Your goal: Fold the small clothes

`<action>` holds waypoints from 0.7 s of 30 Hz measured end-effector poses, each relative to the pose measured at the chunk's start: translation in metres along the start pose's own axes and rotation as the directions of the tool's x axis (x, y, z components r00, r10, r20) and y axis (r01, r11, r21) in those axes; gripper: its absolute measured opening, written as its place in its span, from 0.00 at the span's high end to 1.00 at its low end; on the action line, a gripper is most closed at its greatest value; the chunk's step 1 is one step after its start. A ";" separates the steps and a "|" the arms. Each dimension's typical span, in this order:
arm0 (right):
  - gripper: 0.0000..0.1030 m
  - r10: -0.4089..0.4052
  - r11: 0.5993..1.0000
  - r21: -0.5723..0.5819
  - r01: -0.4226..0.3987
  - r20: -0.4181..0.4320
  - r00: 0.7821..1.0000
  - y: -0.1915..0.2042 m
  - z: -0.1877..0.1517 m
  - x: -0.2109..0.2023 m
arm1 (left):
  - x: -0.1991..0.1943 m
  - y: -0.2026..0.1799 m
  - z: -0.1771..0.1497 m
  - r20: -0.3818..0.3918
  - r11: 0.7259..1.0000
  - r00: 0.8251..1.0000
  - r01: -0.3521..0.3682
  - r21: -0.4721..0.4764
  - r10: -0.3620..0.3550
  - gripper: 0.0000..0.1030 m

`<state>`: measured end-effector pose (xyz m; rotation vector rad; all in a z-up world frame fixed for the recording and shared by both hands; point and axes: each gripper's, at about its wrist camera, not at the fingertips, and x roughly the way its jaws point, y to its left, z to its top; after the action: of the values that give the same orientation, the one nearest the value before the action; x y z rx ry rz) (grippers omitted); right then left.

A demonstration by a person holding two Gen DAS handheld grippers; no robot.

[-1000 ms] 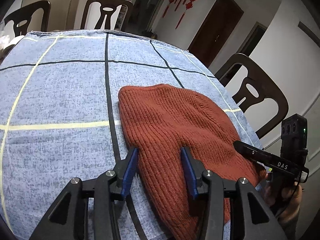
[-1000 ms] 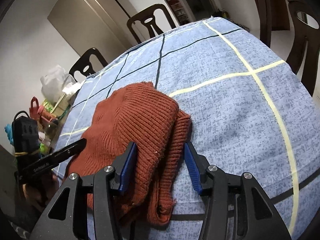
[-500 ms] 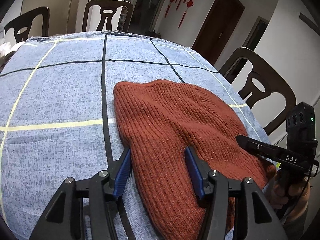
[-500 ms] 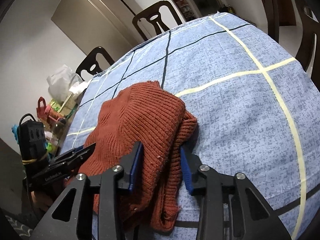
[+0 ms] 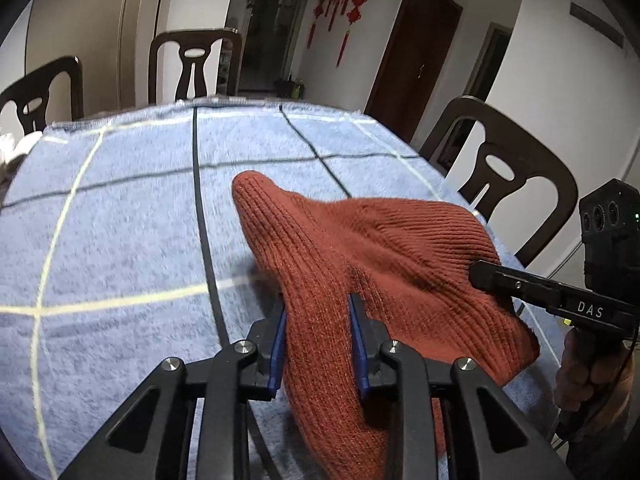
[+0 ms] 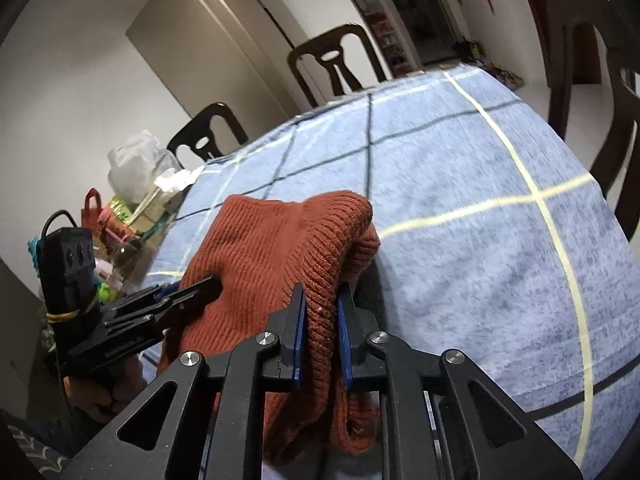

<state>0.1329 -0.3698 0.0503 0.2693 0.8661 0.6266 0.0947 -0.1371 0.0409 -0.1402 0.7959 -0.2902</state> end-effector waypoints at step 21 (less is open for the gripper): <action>0.87 0.174 0.984 -0.028 -0.179 -0.113 0.978 0.081 0.048 0.137 | -0.039 0.155 0.043 0.071 0.991 0.991 -0.111 -0.074 0.117 0.71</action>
<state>0.2044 -0.2204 0.0323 0.2810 0.9417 0.8289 0.1311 0.0229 0.0610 -0.1697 0.7362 -0.1482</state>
